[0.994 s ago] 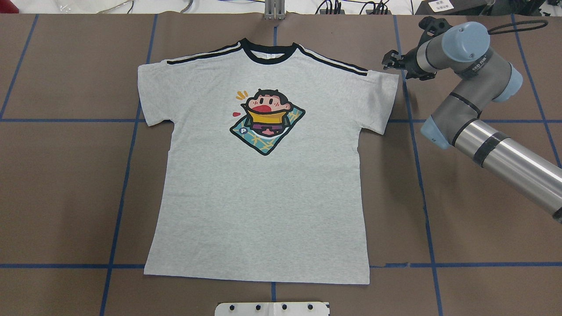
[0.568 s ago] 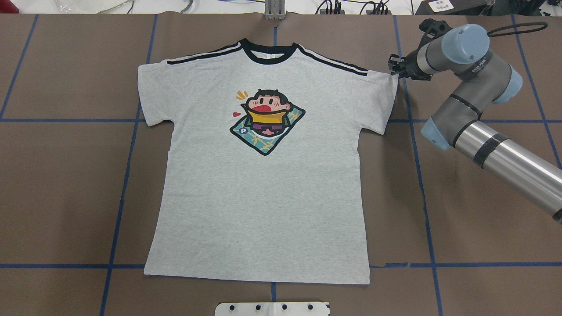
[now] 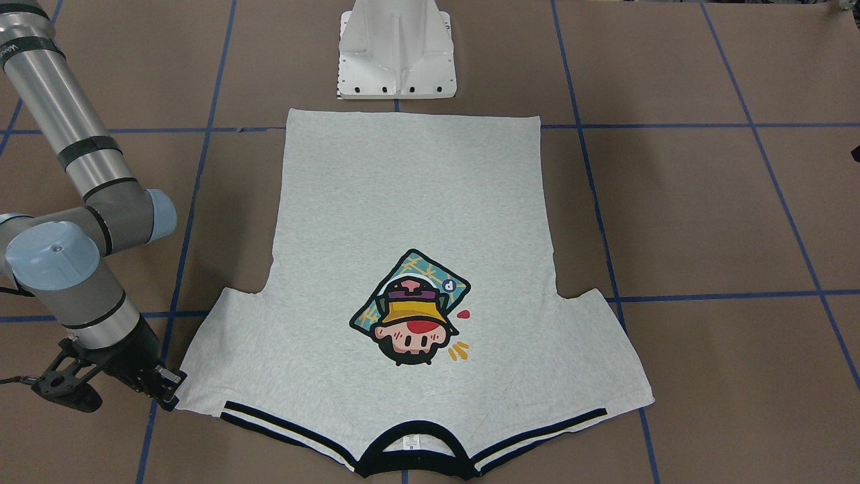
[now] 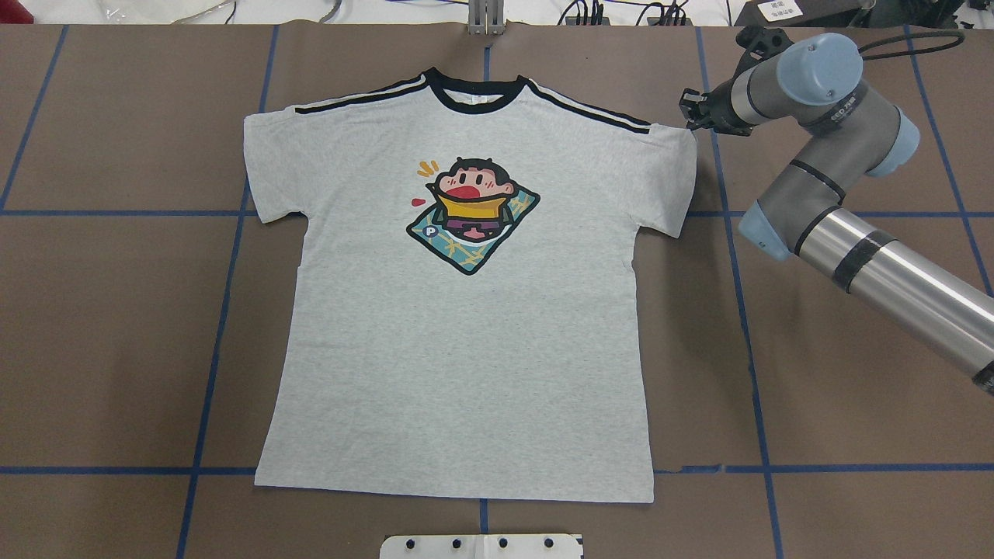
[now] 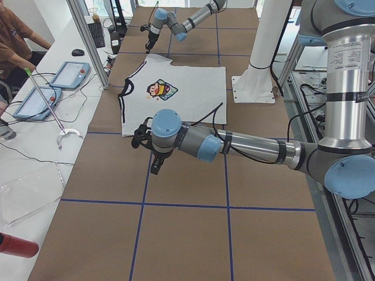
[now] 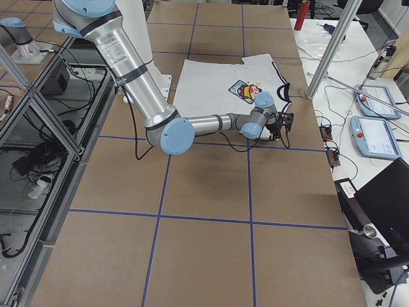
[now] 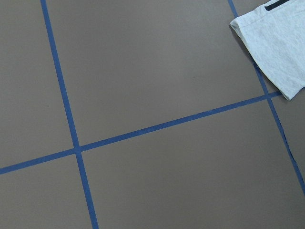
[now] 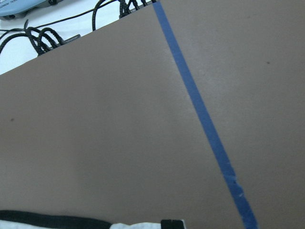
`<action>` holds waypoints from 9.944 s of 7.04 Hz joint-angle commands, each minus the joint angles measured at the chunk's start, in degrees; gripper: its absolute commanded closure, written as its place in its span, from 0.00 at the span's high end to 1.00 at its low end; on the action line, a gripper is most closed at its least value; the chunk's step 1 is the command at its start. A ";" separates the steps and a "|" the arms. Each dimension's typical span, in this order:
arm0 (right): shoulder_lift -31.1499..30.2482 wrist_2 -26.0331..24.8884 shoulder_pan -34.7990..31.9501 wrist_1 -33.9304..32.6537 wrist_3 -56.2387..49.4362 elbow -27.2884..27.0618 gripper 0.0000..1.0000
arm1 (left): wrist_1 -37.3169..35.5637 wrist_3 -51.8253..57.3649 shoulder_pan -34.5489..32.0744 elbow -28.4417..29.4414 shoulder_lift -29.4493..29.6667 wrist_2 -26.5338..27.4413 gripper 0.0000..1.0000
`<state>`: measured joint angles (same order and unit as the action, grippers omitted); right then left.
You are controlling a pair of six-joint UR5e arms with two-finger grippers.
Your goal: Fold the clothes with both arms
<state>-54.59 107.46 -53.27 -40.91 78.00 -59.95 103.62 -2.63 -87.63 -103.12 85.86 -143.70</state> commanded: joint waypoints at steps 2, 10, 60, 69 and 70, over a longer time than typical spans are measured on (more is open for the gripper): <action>8.50 -3.53 5.61 -6.76 11.44 -1.31 0.00 | 0.00 0.08 -0.09 -0.15 -0.07 0.00 1.00; 14.61 -12.84 10.65 -9.10 10.07 2.95 1.00 | 0.00 -4.81 0.26 -0.94 0.71 0.35 1.00; -31.72 -31.07 54.94 -40.11 55.49 -63.63 0.96 | 40.43 -83.33 43.86 0.64 16.63 24.52 0.82; -30.31 -31.26 55.12 -40.21 56.20 -60.72 0.64 | 40.52 -83.33 43.86 0.29 15.92 24.43 0.83; -30.05 -31.26 55.03 -40.21 57.42 -60.81 0.16 | 40.52 -83.33 43.86 0.29 15.92 24.43 0.83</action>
<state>-84.99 76.20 1.85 -81.09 134.49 -120.71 144.14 -85.96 -43.77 -102.84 101.78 -119.27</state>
